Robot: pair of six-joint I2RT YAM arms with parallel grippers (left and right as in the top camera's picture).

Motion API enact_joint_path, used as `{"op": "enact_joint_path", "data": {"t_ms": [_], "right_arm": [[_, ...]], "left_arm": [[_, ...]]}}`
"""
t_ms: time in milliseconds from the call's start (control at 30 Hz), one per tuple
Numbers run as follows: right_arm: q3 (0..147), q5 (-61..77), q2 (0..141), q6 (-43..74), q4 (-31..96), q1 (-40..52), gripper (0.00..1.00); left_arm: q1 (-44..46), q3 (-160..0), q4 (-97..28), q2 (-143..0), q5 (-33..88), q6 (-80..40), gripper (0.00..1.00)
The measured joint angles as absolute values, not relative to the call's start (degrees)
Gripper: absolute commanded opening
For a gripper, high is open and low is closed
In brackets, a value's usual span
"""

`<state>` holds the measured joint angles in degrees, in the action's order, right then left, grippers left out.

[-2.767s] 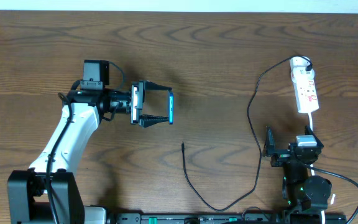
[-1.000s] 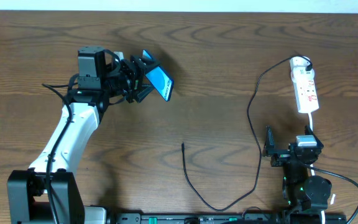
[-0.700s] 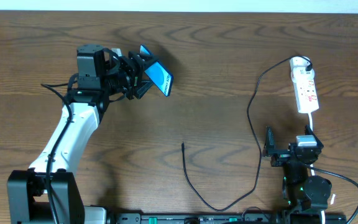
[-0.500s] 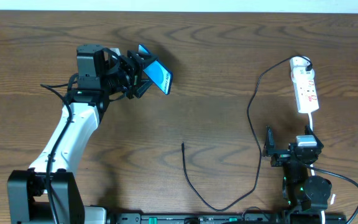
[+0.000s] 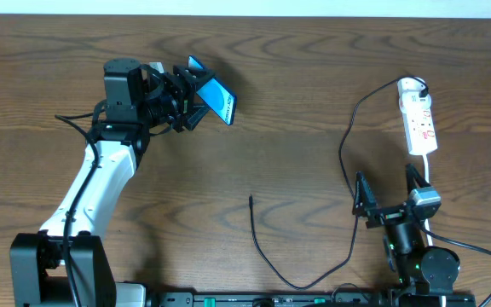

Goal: Plug charger to phone and switch on socket
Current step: 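Raise the right gripper and move it left toward the held phone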

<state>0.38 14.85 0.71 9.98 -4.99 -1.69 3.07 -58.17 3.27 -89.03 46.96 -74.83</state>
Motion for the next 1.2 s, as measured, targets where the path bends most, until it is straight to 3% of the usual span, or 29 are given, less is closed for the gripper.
{"op": "enact_joint_path", "data": {"t_ms": [267, 467, 900, 1200], "right_arm": [[3.3, 18.9, 2.1, 11.8, -4.3, -1.7, 0.99], [9.6, 21.0, 10.9, 12.0, -3.5, -1.7, 0.99], [31.0, 37.9, 48.9, 12.2, -3.6, -1.7, 0.99], [39.7, 49.1, 63.9, 12.4, -3.9, -1.7, 0.99]], "left_arm": [[3.1, -58.2, 3.3, -89.0, 47.0, -74.8, 0.07], [3.1, -58.2, 3.3, -89.0, 46.7, -74.9, 0.07], [7.7, -58.2, 3.3, -89.0, 42.1, -75.0, 0.07], [10.5, -58.2, 3.3, -89.0, 38.4, -75.5, 0.07]]}}
